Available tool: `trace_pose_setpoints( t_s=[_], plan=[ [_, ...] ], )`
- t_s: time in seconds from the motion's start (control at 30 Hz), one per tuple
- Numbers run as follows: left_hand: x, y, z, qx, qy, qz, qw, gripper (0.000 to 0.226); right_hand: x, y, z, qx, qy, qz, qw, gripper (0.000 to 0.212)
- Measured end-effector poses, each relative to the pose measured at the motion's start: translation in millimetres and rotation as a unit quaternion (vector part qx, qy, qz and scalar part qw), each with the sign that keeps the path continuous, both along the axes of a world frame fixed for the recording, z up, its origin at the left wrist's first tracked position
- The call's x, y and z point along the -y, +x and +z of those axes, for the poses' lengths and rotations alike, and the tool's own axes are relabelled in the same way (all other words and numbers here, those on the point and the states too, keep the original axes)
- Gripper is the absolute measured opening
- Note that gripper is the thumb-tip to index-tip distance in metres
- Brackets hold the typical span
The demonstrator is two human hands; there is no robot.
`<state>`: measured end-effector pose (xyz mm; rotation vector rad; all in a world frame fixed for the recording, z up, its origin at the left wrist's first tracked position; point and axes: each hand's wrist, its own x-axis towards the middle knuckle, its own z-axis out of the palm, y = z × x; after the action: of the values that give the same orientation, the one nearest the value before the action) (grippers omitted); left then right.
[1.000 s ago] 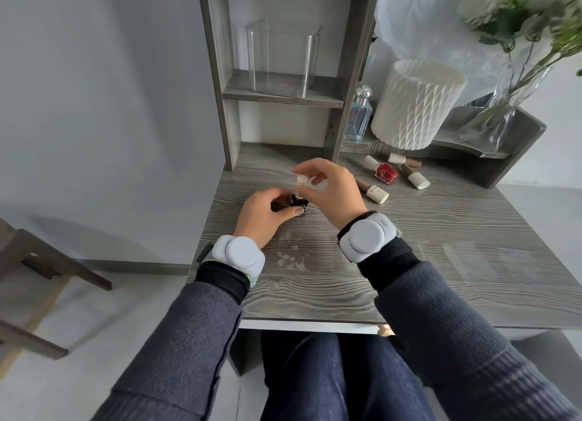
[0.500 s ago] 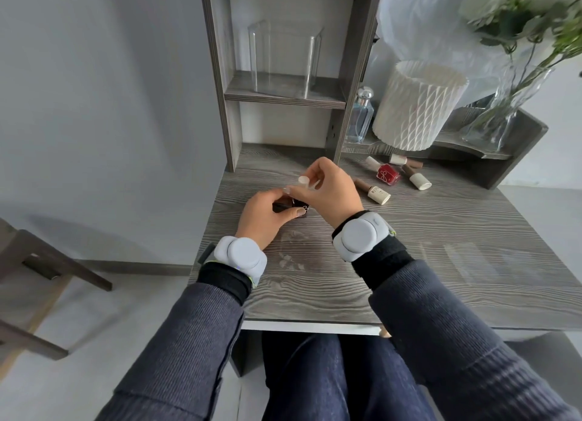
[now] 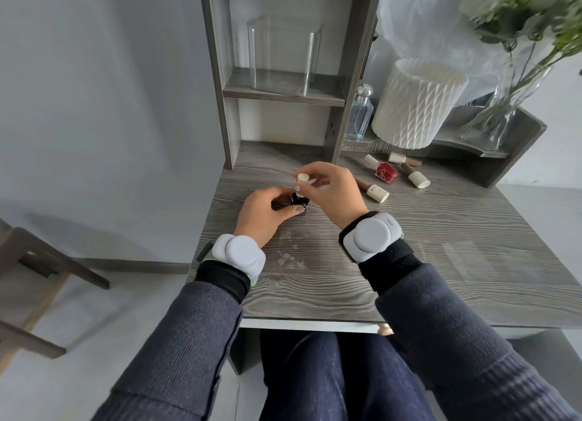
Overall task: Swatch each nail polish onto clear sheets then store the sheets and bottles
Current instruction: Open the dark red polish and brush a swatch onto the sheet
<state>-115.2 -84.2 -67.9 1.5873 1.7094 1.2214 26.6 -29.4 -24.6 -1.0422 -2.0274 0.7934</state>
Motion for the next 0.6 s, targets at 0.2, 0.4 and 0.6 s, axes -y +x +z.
trace_pose_setpoints(
  t_s=[0.2,0.4,0.6],
  plan=[
    [1.1,0.6,1.9,-0.008,0.000,-0.005,1.000,0.023,1.2,0.4,-2.4,0.022,-0.017,-0.010,1.000,0.029],
    [1.2,0.2,1.5,-0.010,0.000,-0.003,1.000,0.027,2.3,3.5,-1.3,0.013,0.003,-0.046,0.999,0.016],
    [2.9,2.0,3.5,-0.004,0.002,-0.005,1.000,0.025,8.8,6.9,2.0,0.020,0.025,-0.008,0.999,0.009]
  ],
)
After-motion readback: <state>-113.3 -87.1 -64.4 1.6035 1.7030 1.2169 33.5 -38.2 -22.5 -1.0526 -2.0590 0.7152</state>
